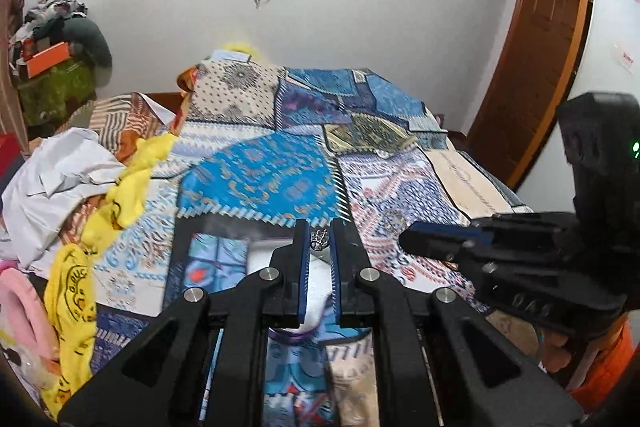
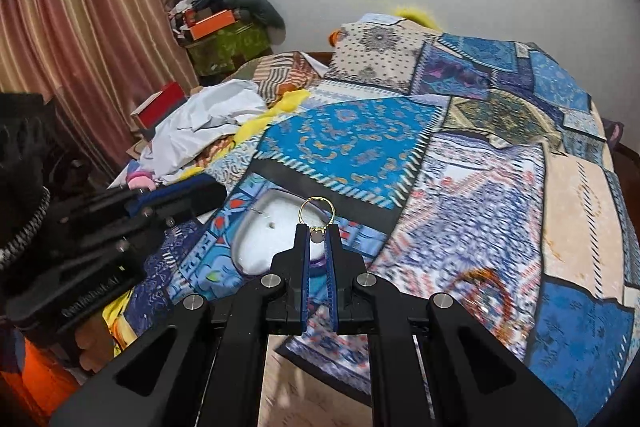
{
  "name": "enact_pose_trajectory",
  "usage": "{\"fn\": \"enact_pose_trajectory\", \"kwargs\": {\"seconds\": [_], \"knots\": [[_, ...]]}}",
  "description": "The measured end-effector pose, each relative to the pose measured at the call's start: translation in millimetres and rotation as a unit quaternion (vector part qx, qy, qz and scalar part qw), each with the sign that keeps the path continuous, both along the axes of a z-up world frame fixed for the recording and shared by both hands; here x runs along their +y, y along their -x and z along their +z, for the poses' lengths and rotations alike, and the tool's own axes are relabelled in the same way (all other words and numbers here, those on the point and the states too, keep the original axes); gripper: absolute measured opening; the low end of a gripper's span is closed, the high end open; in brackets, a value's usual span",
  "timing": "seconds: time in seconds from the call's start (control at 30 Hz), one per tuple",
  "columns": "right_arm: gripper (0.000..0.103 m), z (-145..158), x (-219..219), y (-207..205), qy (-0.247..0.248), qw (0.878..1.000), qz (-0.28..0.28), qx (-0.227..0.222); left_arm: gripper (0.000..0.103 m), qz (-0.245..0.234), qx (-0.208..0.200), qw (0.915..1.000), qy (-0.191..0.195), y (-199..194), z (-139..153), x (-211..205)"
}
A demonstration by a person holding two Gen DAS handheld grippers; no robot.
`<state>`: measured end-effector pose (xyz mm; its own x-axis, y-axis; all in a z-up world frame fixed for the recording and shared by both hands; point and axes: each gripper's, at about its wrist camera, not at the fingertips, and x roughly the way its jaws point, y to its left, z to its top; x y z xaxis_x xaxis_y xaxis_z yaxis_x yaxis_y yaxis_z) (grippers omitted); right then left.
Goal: Organize jewelry
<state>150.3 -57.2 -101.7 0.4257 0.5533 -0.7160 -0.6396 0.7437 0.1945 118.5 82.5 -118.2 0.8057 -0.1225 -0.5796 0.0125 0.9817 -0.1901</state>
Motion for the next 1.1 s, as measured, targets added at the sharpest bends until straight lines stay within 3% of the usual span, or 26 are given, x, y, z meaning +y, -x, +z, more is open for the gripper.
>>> {"fn": "enact_pose_trajectory", "kwargs": {"seconds": [0.4,0.83,1.1], "knots": [[0.006,-23,39,-17,0.030,0.999,0.019,0.020,0.008,-0.001,0.011,0.9999,0.001,-19,-15,14],[0.007,-56,51,-26,0.064,0.996,0.026,0.057,0.008,0.000,0.066,0.9978,0.007,-42,-62,18],[0.007,-56,55,-24,0.070,0.996,0.034,0.052,0.008,-0.007,0.085,0.9962,0.017,-42,-73,19]]}}
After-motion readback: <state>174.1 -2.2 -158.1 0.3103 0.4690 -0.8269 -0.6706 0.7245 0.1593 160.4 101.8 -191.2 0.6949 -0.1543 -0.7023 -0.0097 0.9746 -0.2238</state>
